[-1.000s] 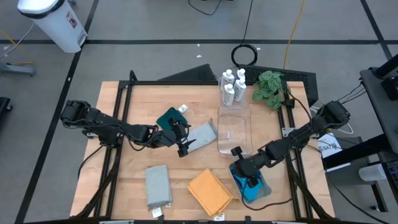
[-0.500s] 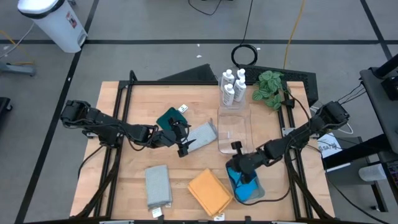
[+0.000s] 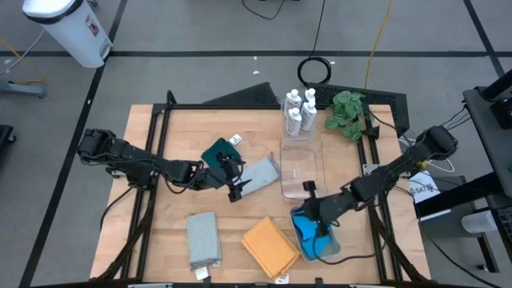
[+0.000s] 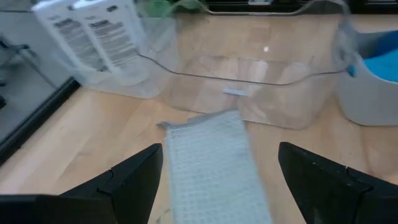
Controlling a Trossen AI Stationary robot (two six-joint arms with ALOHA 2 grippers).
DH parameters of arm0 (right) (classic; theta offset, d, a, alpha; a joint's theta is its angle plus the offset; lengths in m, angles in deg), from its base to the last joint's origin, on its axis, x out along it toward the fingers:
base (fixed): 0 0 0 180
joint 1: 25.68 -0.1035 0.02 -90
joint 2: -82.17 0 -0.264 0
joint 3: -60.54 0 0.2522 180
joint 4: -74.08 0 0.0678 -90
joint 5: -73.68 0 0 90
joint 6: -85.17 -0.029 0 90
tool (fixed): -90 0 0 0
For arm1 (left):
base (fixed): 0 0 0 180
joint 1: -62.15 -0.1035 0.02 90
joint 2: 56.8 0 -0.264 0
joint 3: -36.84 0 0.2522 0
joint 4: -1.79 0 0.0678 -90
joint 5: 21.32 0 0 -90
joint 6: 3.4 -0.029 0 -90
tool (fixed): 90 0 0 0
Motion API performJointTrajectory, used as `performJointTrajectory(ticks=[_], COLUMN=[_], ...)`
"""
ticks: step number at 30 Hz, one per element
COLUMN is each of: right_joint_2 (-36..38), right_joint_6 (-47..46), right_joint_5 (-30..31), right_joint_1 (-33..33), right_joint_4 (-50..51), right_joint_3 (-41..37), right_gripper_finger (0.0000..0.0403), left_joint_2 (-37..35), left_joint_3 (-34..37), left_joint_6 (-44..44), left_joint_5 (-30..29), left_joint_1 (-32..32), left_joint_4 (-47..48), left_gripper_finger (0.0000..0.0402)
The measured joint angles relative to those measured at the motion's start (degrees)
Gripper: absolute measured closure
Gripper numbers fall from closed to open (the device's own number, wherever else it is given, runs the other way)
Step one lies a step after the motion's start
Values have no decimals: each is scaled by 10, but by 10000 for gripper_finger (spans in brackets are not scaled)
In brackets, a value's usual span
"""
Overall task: Pick & Place Kitchen Items
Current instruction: Put the gray towel into the bottom transparent bin
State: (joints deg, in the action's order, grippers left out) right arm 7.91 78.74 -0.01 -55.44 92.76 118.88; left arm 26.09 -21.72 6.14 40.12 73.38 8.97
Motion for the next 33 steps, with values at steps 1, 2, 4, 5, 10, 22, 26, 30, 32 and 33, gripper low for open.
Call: performJointTrajectory(ticks=[1, 2, 4, 5, 10, 22, 26, 30, 32, 33], right_joint_2=[14, 27, 54, 67, 118, 146, 146, 146, 146, 146], right_joint_6=[0, 1, 15, 28, 119, 241, 256, 256, 256, 255], right_joint_5=[0, 0, 1, 1, 1, 2, 1, 1, 1, 1], right_joint_1=[-1, -2, -2, -1, 1, 46, 64, 74, 77, 77], right_joint_4=[2, 2, 1, 0, -8, -81, -97, -106, -106, -106], right_joint_3=[0, 0, 0, 0, 0, 0, 0, 0, 0, 0], right_gripper_finger=[401, 400, 399, 399, 399, 399, 402, 402, 402, 402], left_joint_2=[-2, -3, -3, -3, -3, 44, 98, 141, 157, 163], left_joint_3=[0, 0, 0, 0, 0, 1, 1, -2, -2, -2], left_joint_6=[0, 0, 1, -4, -68, -154, -189, -211, -220, -222], left_joint_5=[7, 17, 35, 44, 92, 91, 91, 70, 46, 28], left_joint_1=[2, 3, 6, 8, 17, 29, 29, 31, 32, 32], left_joint_4=[2, 4, 23, 41, 154, 204, 189, 173, 160, 149], left_gripper_finger=[80, 80, 80, 80, 80, 80, 80, 80, 80, 80])
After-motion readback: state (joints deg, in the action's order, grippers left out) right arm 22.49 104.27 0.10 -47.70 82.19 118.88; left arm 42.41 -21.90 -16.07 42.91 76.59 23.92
